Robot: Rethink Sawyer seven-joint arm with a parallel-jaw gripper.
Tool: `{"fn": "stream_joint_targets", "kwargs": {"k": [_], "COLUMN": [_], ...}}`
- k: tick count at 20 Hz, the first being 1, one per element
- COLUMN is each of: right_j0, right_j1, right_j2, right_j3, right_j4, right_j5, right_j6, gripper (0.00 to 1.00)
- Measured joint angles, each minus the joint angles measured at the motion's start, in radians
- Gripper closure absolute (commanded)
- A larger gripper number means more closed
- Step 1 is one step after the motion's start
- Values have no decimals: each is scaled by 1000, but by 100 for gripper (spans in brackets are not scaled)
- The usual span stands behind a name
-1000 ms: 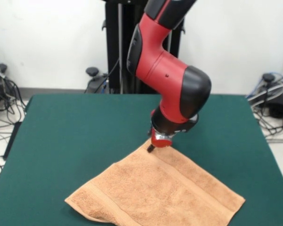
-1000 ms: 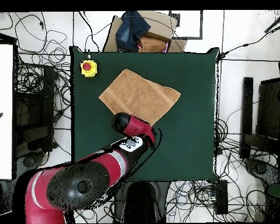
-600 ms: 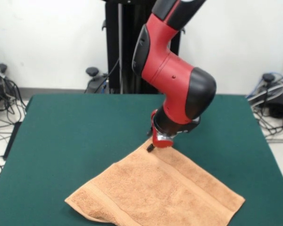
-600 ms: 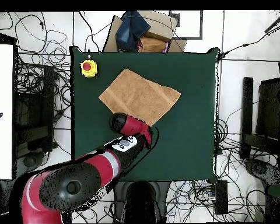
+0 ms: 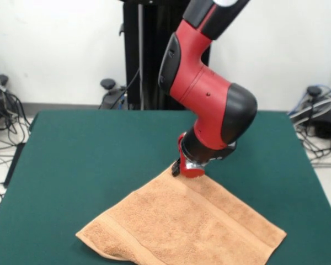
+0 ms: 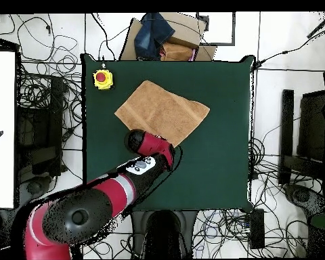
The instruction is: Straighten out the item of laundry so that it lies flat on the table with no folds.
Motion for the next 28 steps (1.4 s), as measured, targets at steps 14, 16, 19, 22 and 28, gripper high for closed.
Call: {"fn": "stream_joint_targets", "kwargs": {"k": [14, 16, 19, 22, 28], "right_j0": [3, 2, -5, -16, -50], "right_j1": [-12, -37, -82, -119, -173], "right_j2": [0, 11, 27, 42, 61], "right_j3": [14, 38, 90, 138, 215], "right_j4": [11, 11, 11, 11, 11], "right_j5": [0, 0, -1, -8, -38], "right_j6": [0, 0, 0, 0, 0], "gripper": [100, 100, 100, 100, 100]}}
